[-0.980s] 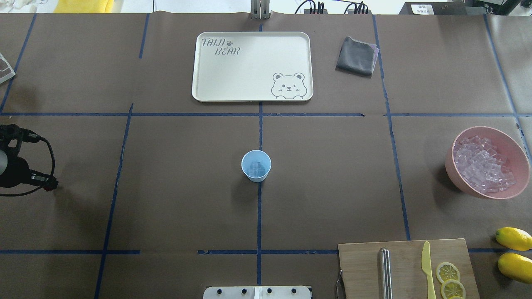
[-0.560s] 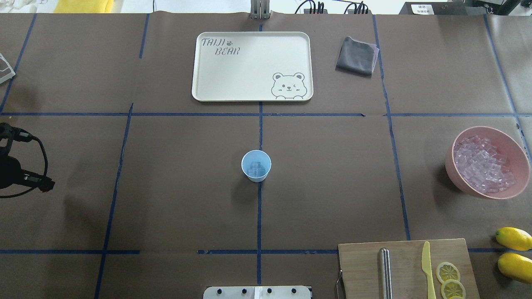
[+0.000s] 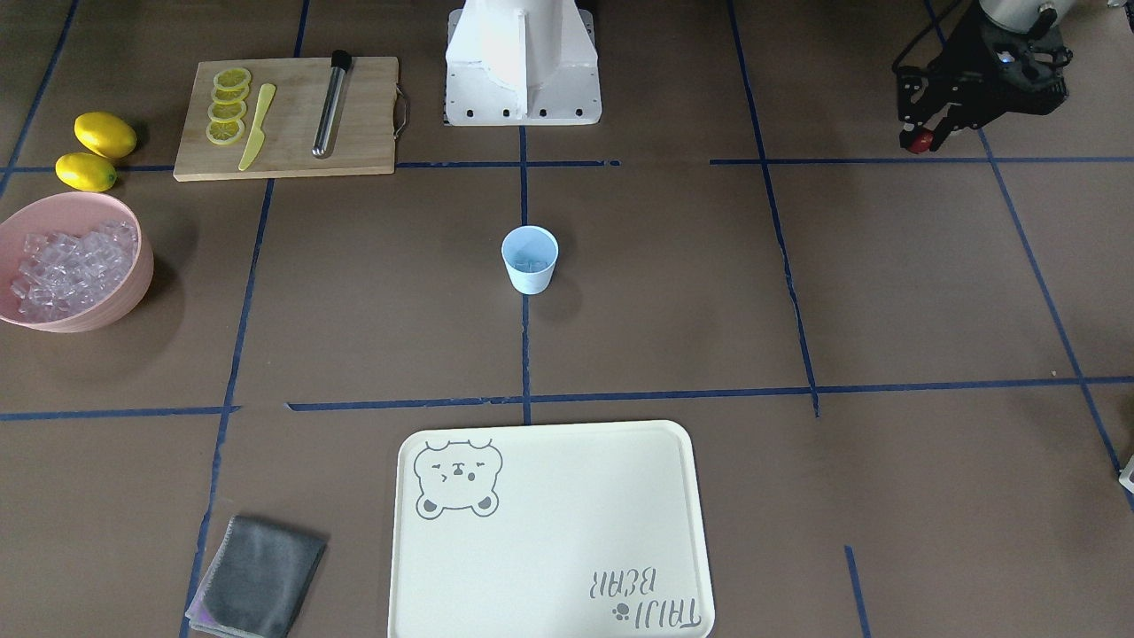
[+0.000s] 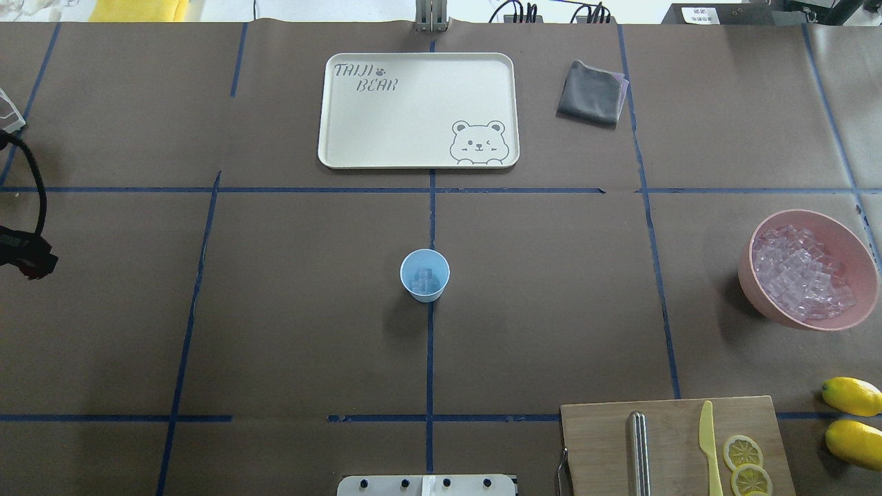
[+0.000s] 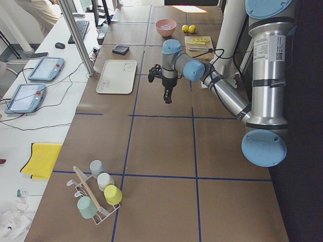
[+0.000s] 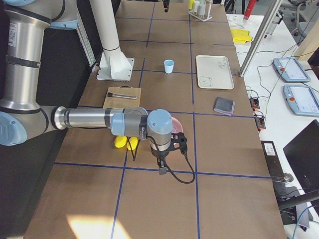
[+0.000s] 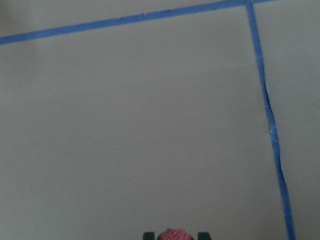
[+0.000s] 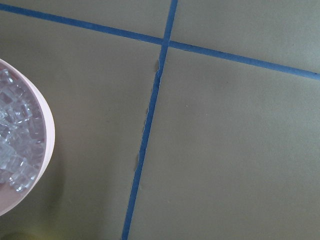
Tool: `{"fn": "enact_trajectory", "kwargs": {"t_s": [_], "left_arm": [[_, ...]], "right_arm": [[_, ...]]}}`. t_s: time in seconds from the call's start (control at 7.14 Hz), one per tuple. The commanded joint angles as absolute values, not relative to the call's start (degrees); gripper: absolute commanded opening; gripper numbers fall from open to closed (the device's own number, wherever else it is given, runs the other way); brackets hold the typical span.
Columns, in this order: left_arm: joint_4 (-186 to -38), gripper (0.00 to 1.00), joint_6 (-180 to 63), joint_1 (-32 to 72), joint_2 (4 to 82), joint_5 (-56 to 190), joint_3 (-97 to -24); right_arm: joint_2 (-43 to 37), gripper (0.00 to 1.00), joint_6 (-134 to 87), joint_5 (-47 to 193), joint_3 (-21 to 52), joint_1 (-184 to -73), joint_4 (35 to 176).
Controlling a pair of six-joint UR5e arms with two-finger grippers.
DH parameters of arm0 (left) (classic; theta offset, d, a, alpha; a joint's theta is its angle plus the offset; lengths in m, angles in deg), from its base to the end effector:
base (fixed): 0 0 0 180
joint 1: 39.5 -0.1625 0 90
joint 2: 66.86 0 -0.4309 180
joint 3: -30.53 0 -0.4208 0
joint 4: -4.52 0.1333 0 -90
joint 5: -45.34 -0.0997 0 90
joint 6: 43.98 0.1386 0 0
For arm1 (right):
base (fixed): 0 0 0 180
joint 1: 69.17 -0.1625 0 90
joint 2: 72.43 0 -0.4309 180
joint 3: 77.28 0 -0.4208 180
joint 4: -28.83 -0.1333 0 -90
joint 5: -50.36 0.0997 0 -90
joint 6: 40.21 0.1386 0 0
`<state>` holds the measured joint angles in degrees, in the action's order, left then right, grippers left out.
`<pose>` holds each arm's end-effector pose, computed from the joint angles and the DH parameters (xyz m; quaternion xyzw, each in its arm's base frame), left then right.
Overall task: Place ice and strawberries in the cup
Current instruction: 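Carry the strawberry with the left gripper over the blue cup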
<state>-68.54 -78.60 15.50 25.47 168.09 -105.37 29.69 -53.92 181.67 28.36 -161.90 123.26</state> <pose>0.2066 -0.3968 0.3270 0.0575 0.3706 0.0791 0.9236 0.0621 -0.4251 0.6636 0.0431 -0.3502 -0.0867 0.9317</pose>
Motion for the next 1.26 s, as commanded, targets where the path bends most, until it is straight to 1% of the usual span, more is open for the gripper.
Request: {"fn": "enact_trajectory", "kwargs": {"t_s": [0.0, 0.28, 0.56, 1.12], "left_arm": [[-59.47, 0.00, -85.14, 11.95, 39.43, 167.60, -103.62], [-59.73, 0.00, -99.63, 3.25, 49.72, 162.45, -96.95], [-62.69, 0.00, -111.33, -1.60, 54.84, 158.31, -91.41], [-74.12, 0.00, -121.84, -7.93, 66.35, 151.19, -72.35]], "right_arm": [[29.62, 1.00, -53.92, 181.67, 28.45, -161.90, 123.22], [29.53, 1.00, -53.92, 181.67, 28.45, -161.90, 123.31], [29.53, 1.00, -53.92, 181.67, 28.45, -161.90, 123.31], [29.53, 1.00, -53.92, 181.67, 28.45, -161.90, 123.31]]}}
